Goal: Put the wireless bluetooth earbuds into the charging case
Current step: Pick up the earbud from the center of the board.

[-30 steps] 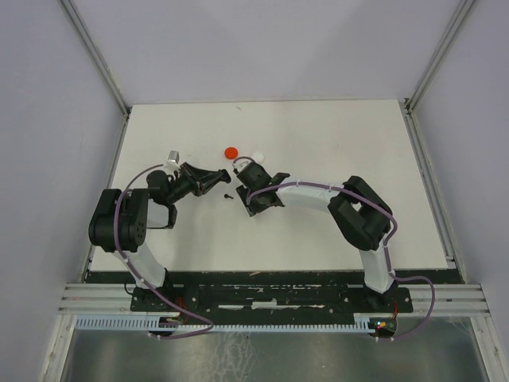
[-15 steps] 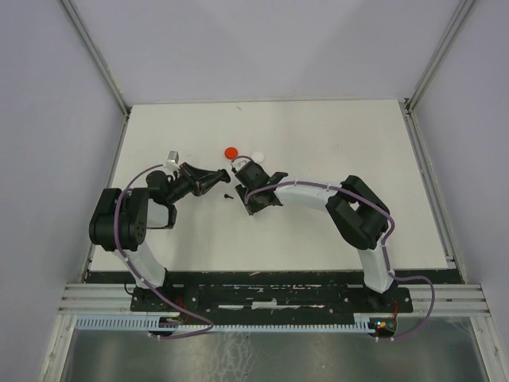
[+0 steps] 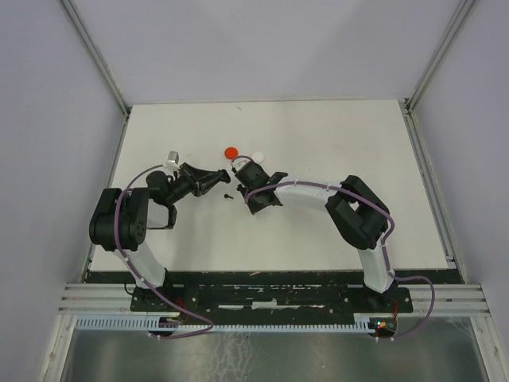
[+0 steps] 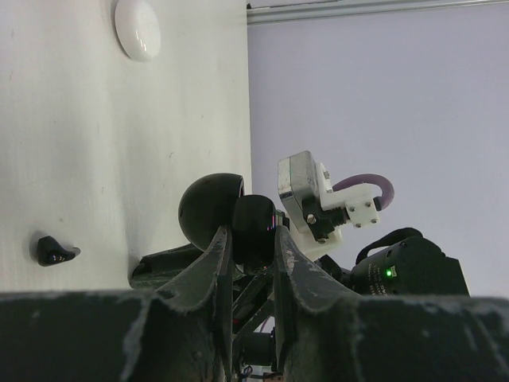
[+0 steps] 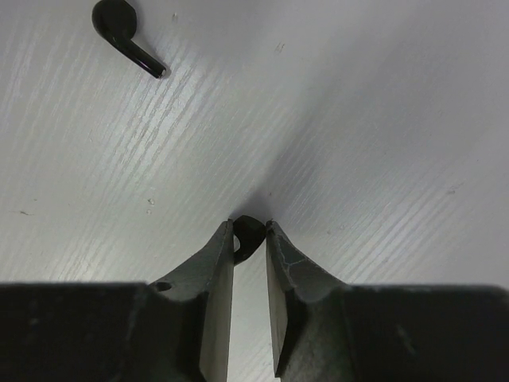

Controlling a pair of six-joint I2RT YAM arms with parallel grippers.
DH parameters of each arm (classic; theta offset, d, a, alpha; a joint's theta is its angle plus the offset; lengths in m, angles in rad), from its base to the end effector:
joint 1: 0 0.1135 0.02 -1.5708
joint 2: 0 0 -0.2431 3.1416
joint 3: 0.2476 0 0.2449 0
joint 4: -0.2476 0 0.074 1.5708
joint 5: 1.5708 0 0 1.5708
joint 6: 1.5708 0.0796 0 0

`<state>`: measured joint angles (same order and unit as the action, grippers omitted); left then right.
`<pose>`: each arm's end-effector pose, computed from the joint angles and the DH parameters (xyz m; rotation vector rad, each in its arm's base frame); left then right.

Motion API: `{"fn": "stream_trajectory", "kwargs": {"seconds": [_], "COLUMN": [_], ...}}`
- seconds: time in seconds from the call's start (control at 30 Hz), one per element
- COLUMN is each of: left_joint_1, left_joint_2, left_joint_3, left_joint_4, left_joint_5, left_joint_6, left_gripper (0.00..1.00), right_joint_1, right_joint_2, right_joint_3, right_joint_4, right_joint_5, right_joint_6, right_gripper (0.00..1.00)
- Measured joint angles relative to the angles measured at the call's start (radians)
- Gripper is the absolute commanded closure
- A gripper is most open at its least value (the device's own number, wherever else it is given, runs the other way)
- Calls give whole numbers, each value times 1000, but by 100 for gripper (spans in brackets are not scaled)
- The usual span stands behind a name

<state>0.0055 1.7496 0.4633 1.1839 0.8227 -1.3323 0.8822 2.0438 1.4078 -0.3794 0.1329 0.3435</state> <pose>0.3153 -0.0566 0.1286 -0.5619 1.8570 -1.6238 0.2865 0.3315 0.1072 -0.6439 2.5180 0.2846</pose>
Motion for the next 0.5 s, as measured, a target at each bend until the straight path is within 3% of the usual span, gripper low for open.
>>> {"fn": "stream_trajectory", "kwargs": {"seconds": [0.33,0.5], "left_joint_1": [-2,-36], "left_joint_2": [5,15], "left_joint_3": [0,6], "left_joint_4": [0,1], "left_joint_5": [13,21], "left_joint_6": [-6,-28], "left_gripper": [97,97], "right_joint_1": [-10,-69], "right_joint_2": [-15,-162], "right_joint_3": [-22,-169], "right_joint_4": [27,128], "right_joint_5": [12,21], "right_joint_6": [-46,-100], "right_gripper": [83,88]}}
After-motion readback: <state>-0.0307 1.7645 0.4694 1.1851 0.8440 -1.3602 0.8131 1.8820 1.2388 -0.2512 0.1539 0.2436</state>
